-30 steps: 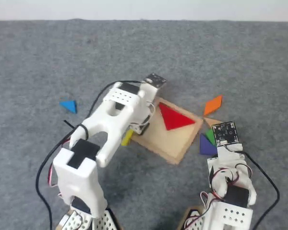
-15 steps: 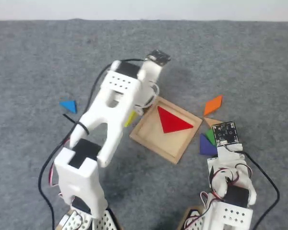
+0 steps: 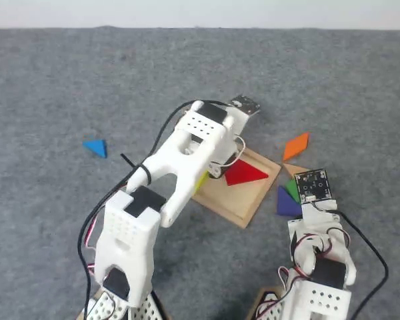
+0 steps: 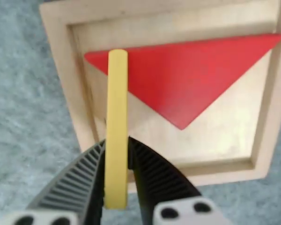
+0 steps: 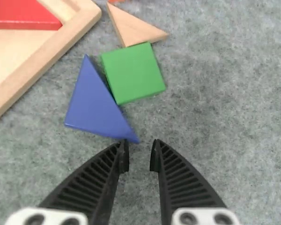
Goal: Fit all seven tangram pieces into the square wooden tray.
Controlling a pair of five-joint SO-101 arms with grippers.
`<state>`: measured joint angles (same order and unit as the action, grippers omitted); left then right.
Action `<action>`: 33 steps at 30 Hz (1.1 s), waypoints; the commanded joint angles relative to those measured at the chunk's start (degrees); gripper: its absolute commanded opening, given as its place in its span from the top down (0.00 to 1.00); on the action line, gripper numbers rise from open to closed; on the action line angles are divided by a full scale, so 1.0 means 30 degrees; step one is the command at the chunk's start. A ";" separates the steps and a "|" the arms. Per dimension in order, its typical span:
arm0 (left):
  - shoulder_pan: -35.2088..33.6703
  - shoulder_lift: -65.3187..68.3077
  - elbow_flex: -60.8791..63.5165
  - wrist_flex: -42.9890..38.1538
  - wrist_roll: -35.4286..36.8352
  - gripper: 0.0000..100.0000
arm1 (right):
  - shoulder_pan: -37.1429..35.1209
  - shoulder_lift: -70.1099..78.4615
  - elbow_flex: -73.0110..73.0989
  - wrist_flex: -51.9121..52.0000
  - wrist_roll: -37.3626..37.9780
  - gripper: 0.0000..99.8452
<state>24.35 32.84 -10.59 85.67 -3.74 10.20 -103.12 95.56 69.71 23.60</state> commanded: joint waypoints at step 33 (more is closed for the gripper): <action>0.2608 -0.3429 -0.0308 0.2022 0.0088 0.79 | -0.0103 -0.0278 0.0293 0.0103 0.0234 0.91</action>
<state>33.14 24.40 -10.51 91.65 -2.59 10.20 -103.12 95.56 69.71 23.60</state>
